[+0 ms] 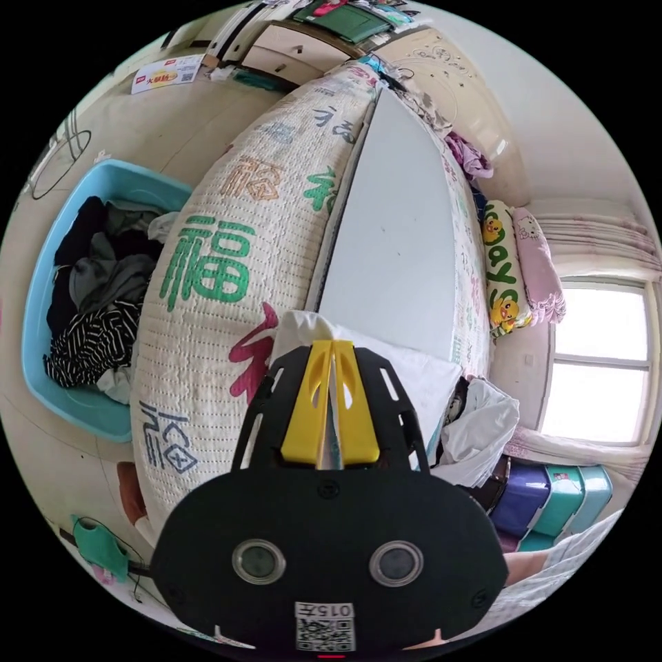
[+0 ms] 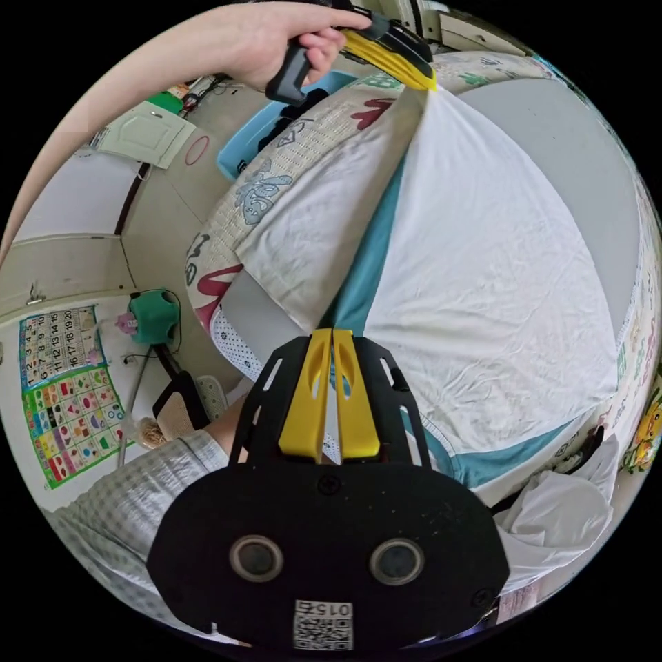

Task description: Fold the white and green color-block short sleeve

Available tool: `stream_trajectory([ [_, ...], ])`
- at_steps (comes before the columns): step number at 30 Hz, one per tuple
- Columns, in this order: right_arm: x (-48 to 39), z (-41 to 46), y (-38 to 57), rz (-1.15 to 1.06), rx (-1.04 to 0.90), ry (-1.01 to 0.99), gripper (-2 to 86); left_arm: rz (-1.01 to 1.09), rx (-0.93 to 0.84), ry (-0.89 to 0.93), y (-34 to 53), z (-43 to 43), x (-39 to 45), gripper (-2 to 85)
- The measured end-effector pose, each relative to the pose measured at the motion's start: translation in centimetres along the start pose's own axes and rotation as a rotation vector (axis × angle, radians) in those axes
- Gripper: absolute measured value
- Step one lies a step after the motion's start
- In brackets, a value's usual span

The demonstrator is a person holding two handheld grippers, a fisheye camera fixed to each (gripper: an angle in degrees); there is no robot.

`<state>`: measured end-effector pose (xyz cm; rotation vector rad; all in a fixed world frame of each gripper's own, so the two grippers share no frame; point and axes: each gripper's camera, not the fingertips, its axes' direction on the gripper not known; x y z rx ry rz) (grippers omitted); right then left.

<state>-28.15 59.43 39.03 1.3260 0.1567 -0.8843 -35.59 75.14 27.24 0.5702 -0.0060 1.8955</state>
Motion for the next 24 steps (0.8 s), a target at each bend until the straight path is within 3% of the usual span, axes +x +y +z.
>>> stream_trajectory([
  [8,2.1,-0.6,1.9,0.135,-0.032,-0.107,4.5,0.012,-0.029,-0.086,-0.3,-3.0,1.0,-0.7],
  [11,4.3,-2.4,4.9,0.192,0.011,-0.167,5.1,0.040,-0.013,-0.038,1.8,-6.1,1.9,-0.3],
  [20,19.2,-4.3,19.2,0.822,0.105,-0.289,8.1,0.039,-0.270,0.098,14.1,-6.2,7.8,5.5],
  [24,22.3,-3.3,21.7,0.850,0.100,-0.381,8.6,-0.077,-0.301,0.116,17.0,-4.2,10.9,6.3],
])
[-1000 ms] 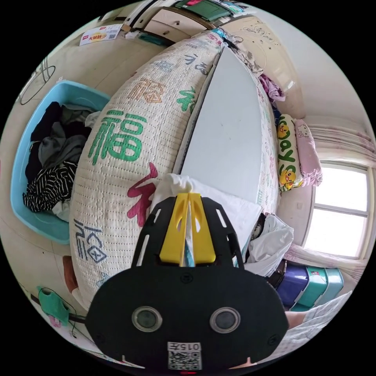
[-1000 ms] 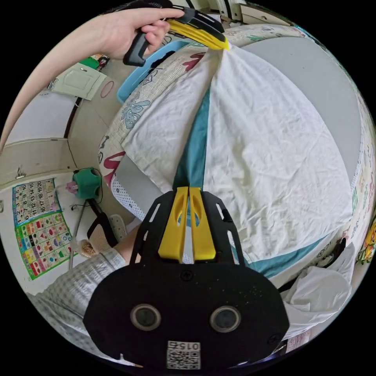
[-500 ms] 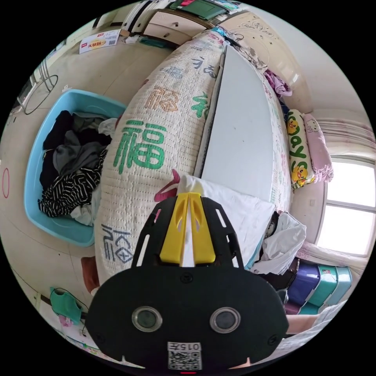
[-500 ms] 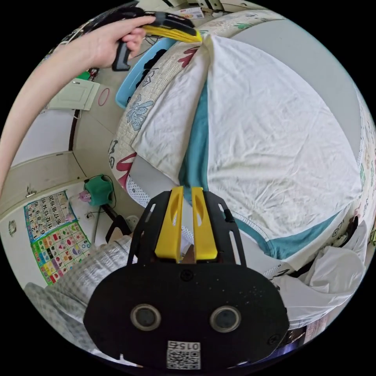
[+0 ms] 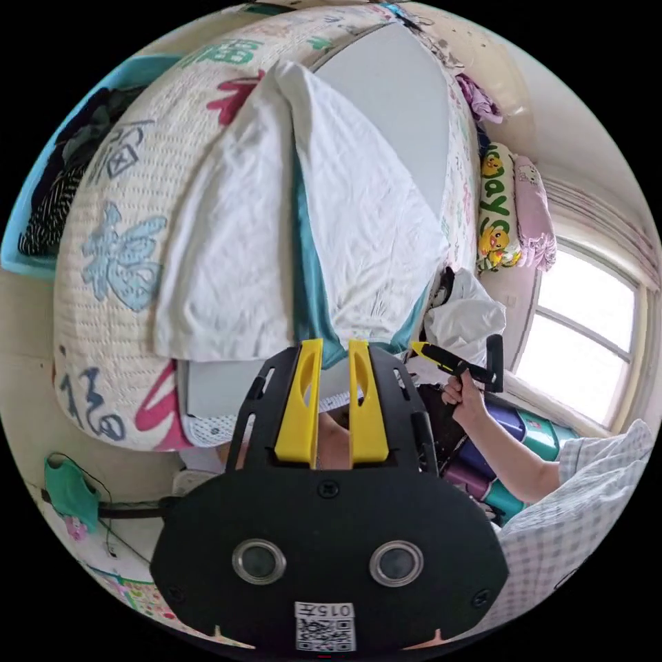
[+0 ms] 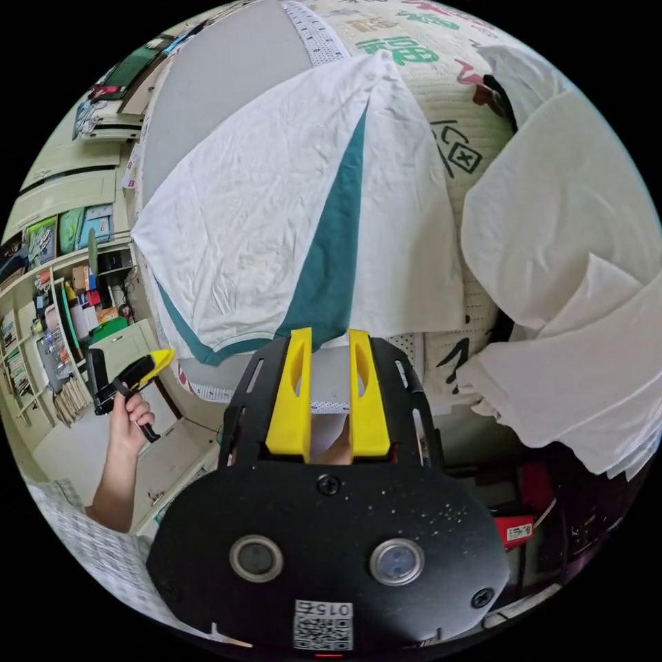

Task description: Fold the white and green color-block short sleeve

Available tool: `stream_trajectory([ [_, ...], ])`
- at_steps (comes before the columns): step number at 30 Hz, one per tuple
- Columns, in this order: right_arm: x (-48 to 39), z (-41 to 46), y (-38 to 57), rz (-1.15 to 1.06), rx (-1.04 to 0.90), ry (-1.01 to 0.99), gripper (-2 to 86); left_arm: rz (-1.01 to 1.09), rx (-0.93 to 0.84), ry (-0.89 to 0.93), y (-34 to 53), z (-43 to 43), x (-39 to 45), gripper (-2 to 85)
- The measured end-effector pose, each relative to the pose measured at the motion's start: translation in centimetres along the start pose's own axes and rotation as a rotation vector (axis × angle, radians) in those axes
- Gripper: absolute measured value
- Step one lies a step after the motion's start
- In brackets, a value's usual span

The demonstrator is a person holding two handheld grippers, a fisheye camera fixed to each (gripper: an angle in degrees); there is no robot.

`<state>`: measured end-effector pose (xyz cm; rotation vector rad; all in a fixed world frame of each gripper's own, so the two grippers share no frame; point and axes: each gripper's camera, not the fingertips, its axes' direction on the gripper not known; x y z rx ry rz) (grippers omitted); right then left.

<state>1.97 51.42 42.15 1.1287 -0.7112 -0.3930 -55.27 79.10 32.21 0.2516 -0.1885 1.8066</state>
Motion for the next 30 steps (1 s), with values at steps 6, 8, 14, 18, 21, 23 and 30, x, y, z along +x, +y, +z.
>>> stream_trajectory([
  [6,1.5,-0.4,-0.5,-0.034,-0.089,-0.003,2.4,-0.115,-0.049,-0.102,0.8,1.5,4.3,1.9],
  [8,2.0,-1.1,-0.3,-0.065,-0.098,-0.005,0.2,-0.136,-0.040,-0.113,1.3,0.8,5.7,0.4],
  [14,4.4,-3.8,0.7,-0.118,-0.119,-0.018,-0.8,-0.126,-0.019,-0.234,2.8,-2.0,11.2,-0.7],
  [18,5.1,-4.6,1.0,-0.178,-0.138,0.015,-0.4,-0.147,-0.019,-0.270,3.3,-3.0,14.3,-0.6],
  [21,5.7,-5.8,1.5,-0.198,-0.139,0.020,0.7,-0.140,-0.036,-0.311,3.8,-4.0,17.2,-0.4],
  [23,6.5,-6.6,1.9,-0.181,-0.144,-0.008,3.0,-0.134,-0.069,-0.352,4.1,-4.9,19.3,0.0],
  [30,9.9,-11.6,3.8,-0.195,-0.033,-0.127,6.9,0.158,0.043,-0.445,2.0,-10.1,34.4,2.7],
])
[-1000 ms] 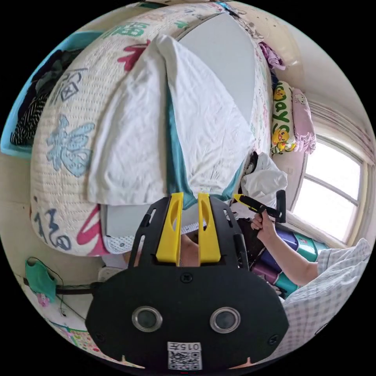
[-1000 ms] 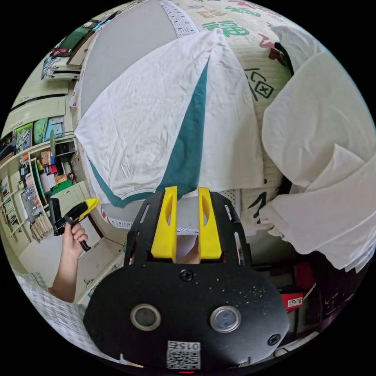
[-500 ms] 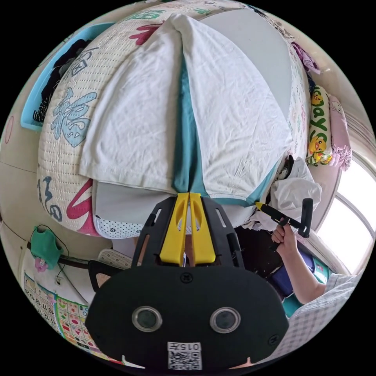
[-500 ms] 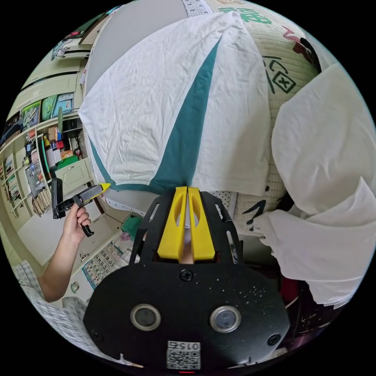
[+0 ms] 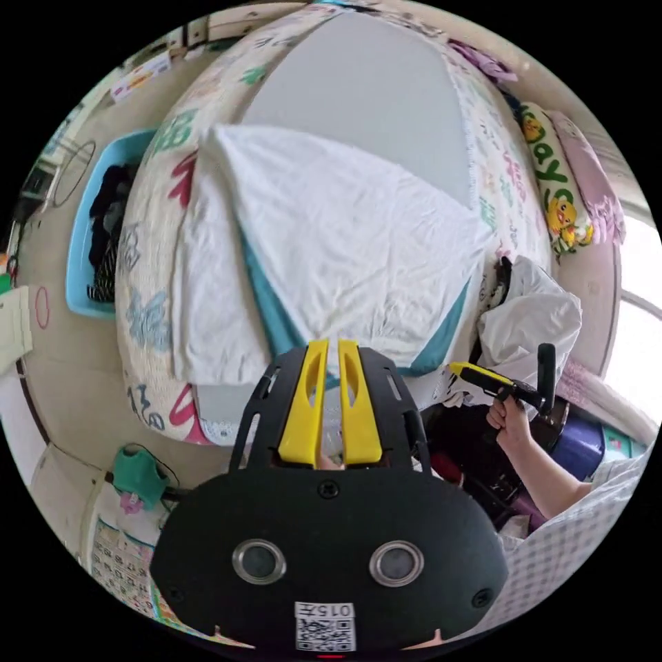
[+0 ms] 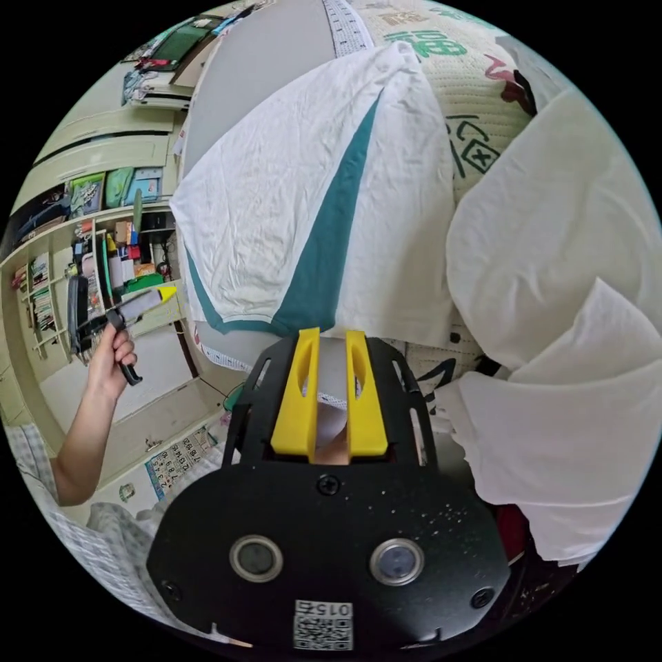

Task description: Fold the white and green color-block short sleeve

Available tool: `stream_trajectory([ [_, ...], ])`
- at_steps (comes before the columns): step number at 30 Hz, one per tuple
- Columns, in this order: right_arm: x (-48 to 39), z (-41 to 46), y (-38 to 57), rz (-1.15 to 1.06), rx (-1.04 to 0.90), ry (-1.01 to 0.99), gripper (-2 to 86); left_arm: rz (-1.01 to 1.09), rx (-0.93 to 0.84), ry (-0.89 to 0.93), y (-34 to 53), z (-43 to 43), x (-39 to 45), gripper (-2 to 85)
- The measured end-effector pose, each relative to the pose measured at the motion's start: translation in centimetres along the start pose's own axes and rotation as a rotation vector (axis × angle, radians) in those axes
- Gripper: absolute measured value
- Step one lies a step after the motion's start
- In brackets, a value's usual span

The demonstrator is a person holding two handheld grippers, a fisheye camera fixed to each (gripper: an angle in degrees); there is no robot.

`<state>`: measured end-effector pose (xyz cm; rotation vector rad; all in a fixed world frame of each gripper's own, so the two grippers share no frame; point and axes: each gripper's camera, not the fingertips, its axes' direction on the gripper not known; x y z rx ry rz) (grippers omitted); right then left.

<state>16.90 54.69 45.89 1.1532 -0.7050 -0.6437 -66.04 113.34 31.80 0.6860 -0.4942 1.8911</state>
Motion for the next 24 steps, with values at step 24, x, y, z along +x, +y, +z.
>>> stream_trajectory([
  [24,3.3,-4.2,2.6,0.077,0.000,-0.112,-0.4,0.640,-0.225,-0.274,-20.0,0.2,40.0,0.2],
])
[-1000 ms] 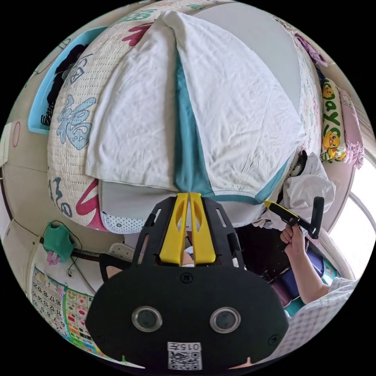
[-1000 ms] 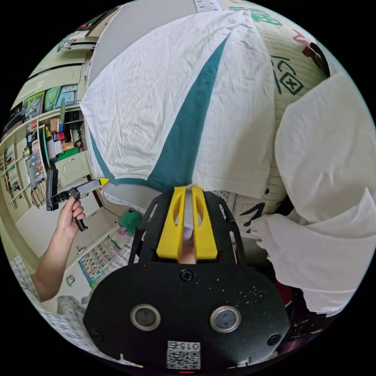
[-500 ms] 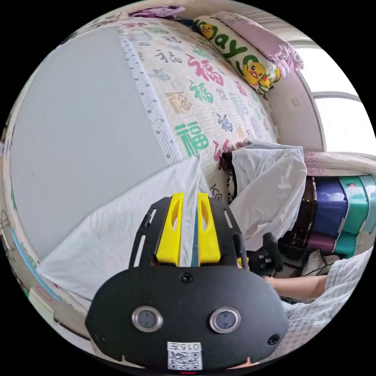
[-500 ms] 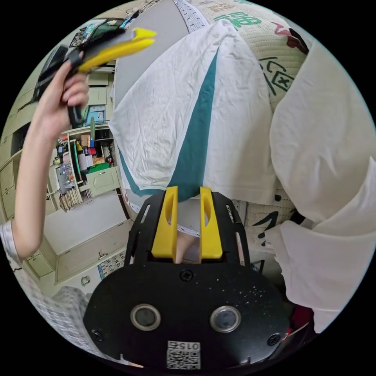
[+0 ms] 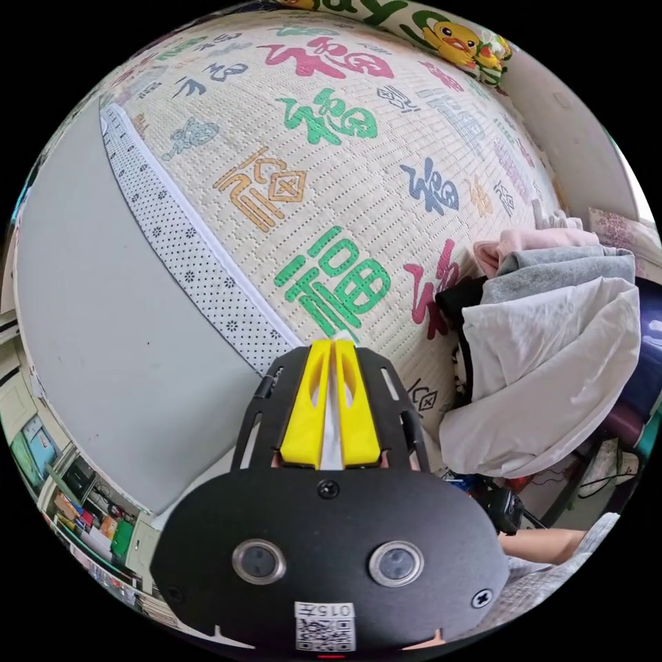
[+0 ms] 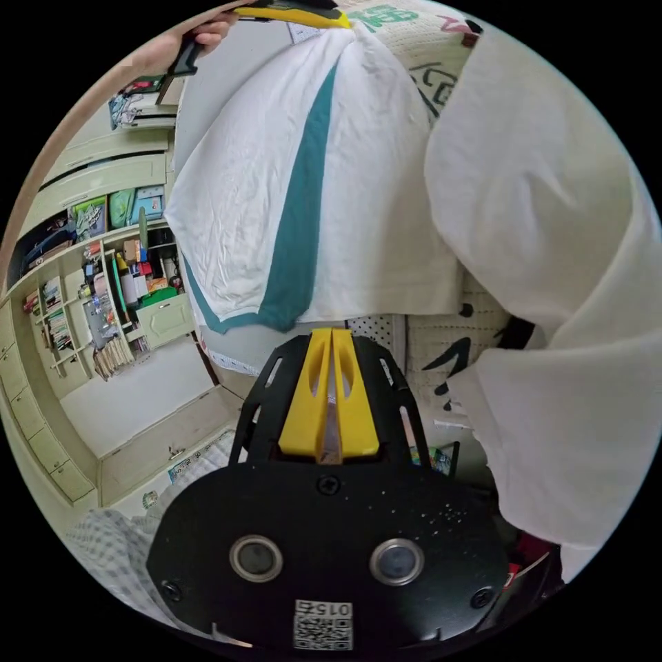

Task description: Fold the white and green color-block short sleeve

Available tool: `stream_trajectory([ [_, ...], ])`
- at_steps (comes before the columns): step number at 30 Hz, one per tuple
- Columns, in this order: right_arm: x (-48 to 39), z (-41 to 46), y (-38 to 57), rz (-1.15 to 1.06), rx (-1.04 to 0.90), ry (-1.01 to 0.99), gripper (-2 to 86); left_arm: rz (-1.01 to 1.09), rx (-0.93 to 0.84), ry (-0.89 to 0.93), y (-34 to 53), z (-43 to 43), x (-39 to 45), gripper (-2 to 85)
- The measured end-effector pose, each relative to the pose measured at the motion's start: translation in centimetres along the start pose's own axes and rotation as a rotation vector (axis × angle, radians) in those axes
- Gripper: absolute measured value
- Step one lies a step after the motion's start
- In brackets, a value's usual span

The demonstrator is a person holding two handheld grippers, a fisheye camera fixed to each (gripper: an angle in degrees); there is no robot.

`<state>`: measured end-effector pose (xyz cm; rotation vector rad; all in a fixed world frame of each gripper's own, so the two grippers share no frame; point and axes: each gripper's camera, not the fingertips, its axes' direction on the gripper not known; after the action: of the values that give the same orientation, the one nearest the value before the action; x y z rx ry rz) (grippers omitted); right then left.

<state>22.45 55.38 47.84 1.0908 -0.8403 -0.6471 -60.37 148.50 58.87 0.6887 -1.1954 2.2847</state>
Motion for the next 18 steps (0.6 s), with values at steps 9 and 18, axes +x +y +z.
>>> stream_trajectory([
  [9,3.7,-4.6,2.7,0.338,0.216,0.082,7.8,0.000,0.063,0.027,1.6,-3.7,1.8,4.9],
  [18,2.7,-5.5,0.0,0.398,0.285,0.032,0.1,0.015,-0.023,-0.019,2.5,-2.1,3.0,3.2],
])
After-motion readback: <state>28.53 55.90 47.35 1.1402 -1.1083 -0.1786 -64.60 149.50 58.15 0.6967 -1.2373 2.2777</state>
